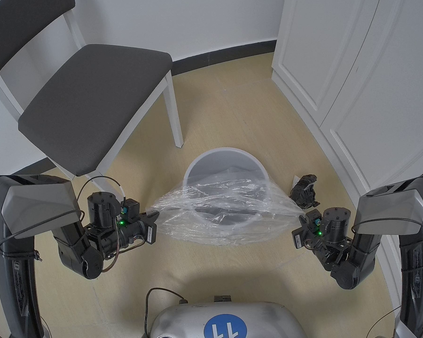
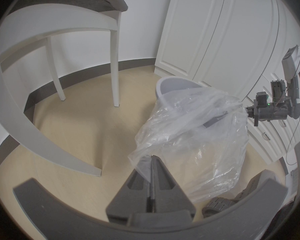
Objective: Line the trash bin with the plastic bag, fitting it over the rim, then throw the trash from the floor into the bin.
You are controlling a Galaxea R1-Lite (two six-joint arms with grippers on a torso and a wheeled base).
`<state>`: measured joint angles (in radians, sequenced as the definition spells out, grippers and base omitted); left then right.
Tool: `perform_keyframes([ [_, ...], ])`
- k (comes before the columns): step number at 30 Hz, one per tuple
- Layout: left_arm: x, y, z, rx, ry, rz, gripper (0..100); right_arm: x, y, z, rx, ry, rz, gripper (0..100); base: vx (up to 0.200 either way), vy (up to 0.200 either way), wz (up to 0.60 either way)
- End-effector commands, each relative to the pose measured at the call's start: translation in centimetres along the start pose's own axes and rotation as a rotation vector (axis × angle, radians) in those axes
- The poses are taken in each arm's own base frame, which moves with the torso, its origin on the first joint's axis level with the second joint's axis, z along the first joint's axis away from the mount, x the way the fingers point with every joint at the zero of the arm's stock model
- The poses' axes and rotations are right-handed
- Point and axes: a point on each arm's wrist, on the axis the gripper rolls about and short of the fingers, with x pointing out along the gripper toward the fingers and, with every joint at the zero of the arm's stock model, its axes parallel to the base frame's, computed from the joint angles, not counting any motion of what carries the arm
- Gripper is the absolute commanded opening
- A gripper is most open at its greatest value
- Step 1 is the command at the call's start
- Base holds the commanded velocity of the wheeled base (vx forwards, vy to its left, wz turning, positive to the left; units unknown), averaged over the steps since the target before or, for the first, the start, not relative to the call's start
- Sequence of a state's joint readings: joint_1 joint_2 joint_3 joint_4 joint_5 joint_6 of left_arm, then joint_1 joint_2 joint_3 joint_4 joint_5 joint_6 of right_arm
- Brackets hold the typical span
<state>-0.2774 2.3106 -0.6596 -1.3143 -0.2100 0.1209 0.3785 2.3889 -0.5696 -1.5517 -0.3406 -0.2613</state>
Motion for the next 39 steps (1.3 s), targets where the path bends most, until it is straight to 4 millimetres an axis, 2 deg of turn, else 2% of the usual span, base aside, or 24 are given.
perform_keyframes([
  [1,0.4,-0.3,-0.7,-0.002,0.018,-0.01,0,0.6,0.5,-0.6,0.001,-0.005,0.002,0,0.0,0.0,0.0],
  [12,1.4,0.9,3.1,-0.097,-0.165,0.07,0,1.8,-0.6,1.6,0.059,-0.091,-0.048,0,0.0,0.0,0.0],
  [18,1.2,1.0,3.2,-0.098,-0.168,0.072,0,2.0,-0.8,2.1,0.098,-0.113,-0.052,0,0.0,0.0,0.0],
  [23,1.0,1.0,4.5,-0.115,-0.226,0.069,0,2.5,-1.1,3.5,0.151,-0.166,-0.068,0,0.0,0.0,0.0],
  [27,1.5,1.1,5.5,-0.166,-0.271,0.081,0,2.9,-1.1,3.6,0.161,-0.173,-0.084,0,0.0,0.0,0.0],
  [36,0.9,1.2,4.8,-0.174,-0.233,0.088,0,1.7,-1.3,3.2,0.142,-0.14,-0.071,0,0.0,0.0,0.0],
  [37,-0.3,0.8,4.3,-0.149,-0.193,0.023,0,0.3,-1.7,2.9,0.115,-0.109,-0.049,0,0.0,0.0,0.0],
  [39,-0.4,0.5,3.9,-0.142,-0.18,0.004,0,0.3,-1.6,2.8,0.114,-0.109,-0.043,0,0.0,0.0,0.0],
])
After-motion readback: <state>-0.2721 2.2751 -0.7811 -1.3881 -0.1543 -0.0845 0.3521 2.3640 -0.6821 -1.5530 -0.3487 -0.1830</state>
